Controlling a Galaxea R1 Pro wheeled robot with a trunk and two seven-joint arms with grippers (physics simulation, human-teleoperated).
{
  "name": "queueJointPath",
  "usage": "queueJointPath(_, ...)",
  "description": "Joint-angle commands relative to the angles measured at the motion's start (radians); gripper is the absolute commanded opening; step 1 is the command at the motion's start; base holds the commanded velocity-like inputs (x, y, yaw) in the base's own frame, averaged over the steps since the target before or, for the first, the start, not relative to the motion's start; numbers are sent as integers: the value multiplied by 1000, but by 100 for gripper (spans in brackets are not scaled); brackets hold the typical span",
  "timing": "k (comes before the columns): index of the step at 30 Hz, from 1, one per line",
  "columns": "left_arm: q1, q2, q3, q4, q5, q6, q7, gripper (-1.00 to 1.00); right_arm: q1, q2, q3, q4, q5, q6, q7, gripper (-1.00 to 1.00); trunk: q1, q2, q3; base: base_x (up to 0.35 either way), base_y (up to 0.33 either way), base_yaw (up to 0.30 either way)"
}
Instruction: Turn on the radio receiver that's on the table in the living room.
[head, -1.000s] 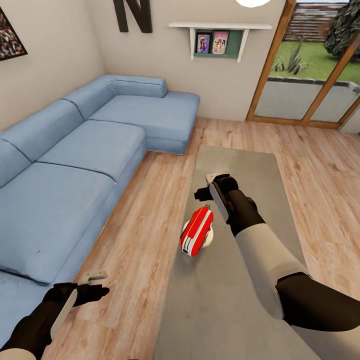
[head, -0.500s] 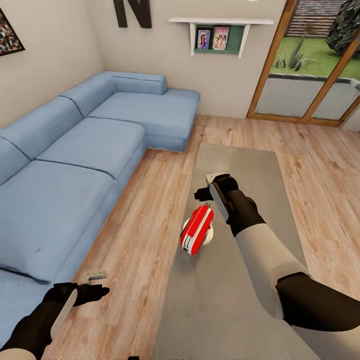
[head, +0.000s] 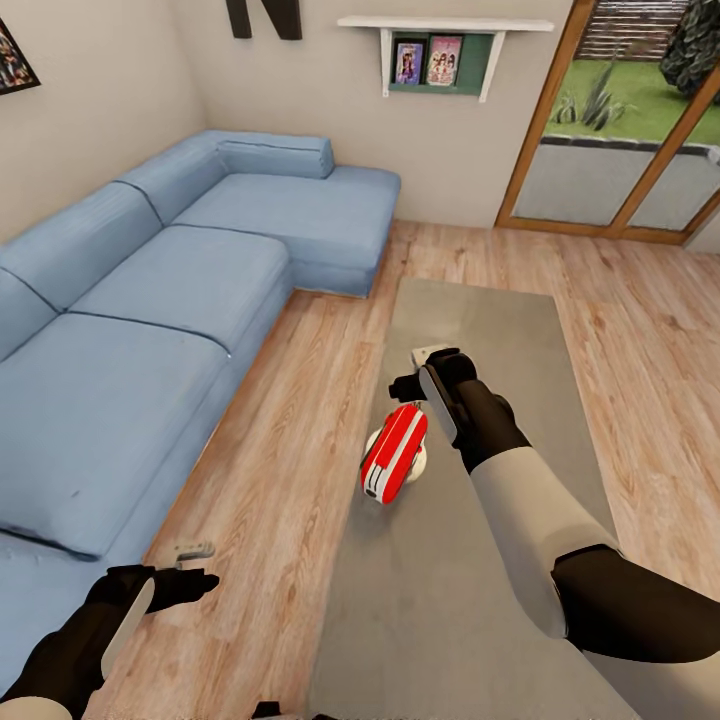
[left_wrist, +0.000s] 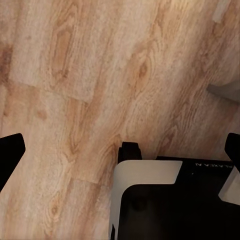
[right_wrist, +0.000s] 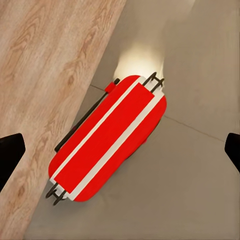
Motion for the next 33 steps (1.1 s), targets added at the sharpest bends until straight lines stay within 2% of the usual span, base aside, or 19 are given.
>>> queueJointPath(1, 0, 0, 0, 0, 0, 0, 0, 100, 0, 0, 0, 0, 0, 0, 0, 100, 0, 0, -2, 0, 0, 0)
queueJointPath(33, 0, -2, 1, -2, 0, 0, 0, 100, 0, 0, 2, 8, 3, -4, -6, 100, 0, 0, -54, 0, 0, 0)
